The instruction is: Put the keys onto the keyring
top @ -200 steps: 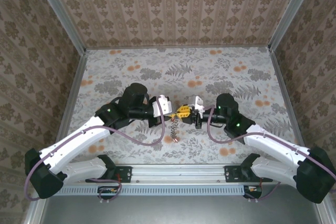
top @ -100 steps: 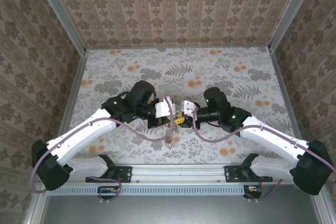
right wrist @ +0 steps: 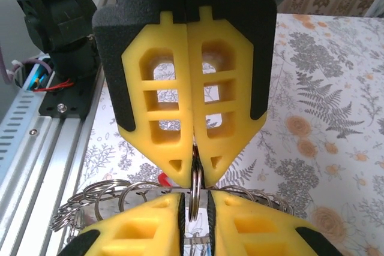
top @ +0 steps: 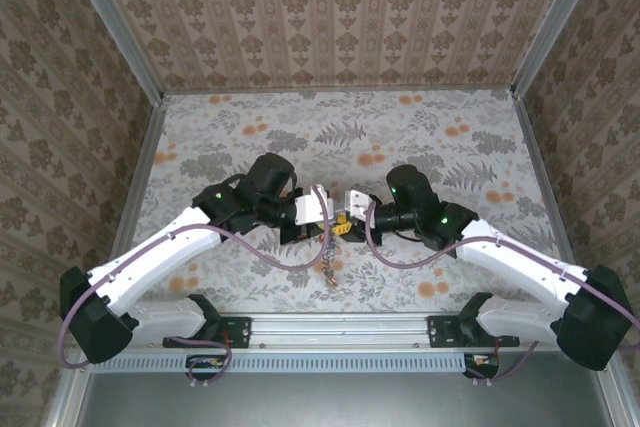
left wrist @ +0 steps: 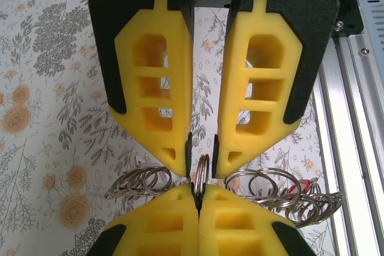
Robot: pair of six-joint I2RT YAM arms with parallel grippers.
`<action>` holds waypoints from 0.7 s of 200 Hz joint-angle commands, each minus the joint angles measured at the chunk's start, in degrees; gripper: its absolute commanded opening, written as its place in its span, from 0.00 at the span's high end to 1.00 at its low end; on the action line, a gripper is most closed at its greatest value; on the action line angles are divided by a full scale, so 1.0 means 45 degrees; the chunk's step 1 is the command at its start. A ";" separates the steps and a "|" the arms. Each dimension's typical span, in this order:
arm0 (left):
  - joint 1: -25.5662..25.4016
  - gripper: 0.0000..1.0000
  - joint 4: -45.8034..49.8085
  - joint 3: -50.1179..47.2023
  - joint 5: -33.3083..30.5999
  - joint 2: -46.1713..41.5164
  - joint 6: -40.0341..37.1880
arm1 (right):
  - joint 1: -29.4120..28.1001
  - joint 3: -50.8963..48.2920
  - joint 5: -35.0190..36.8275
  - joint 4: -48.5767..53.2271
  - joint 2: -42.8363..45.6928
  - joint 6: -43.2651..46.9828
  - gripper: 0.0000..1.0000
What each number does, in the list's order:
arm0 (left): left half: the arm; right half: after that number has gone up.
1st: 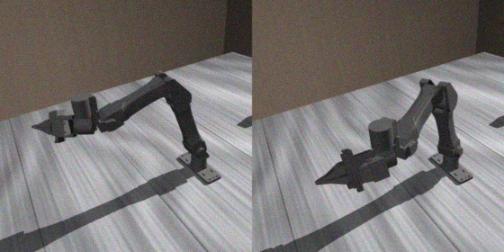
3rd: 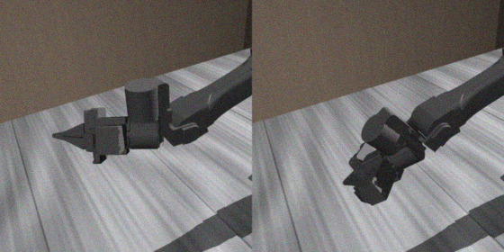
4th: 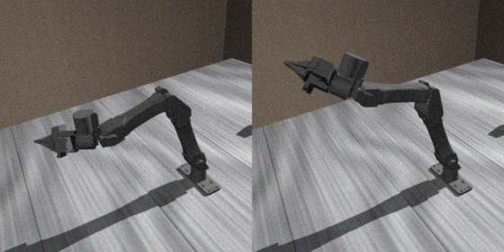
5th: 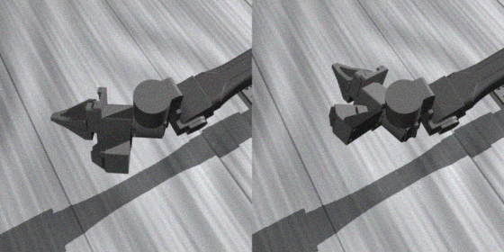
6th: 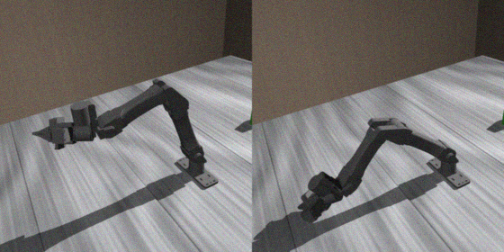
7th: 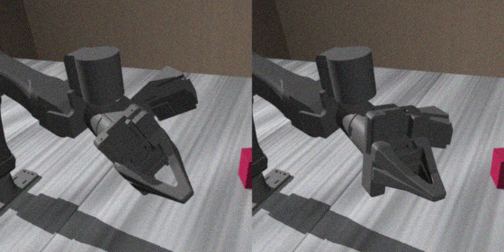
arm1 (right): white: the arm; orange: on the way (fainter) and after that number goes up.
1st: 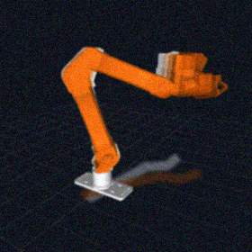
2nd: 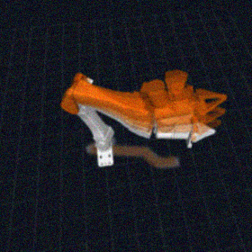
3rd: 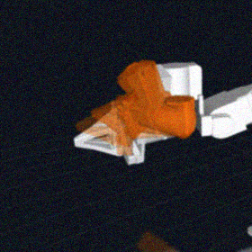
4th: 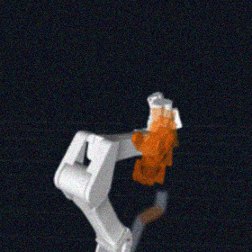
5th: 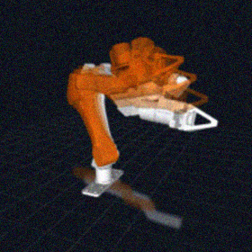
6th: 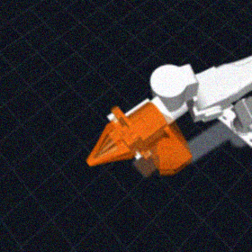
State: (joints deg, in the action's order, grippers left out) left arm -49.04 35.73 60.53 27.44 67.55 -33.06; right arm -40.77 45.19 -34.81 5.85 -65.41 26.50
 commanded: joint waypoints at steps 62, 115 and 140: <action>0.0234 0.96 -0.1720 -0.0530 0.0104 -0.1307 0.0329 | 0.0234 -0.0485 -0.0693 -0.2826 -0.0240 -0.3163 1.00; 0.0566 0.76 -0.3066 -0.2210 0.0293 -0.2774 0.0958 | 0.0682 -0.2342 -0.0314 -0.8355 0.0509 -0.6374 1.00; 0.0578 0.74 -0.3411 -0.2231 0.0605 -0.2597 0.1116 | 0.0682 -0.2806 -0.0295 -0.9516 0.0608 -0.6447 1.00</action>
State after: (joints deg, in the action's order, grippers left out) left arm -46.78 24.16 51.22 27.35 55.42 -29.95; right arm -37.74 33.82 -36.38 -23.46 -65.04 1.41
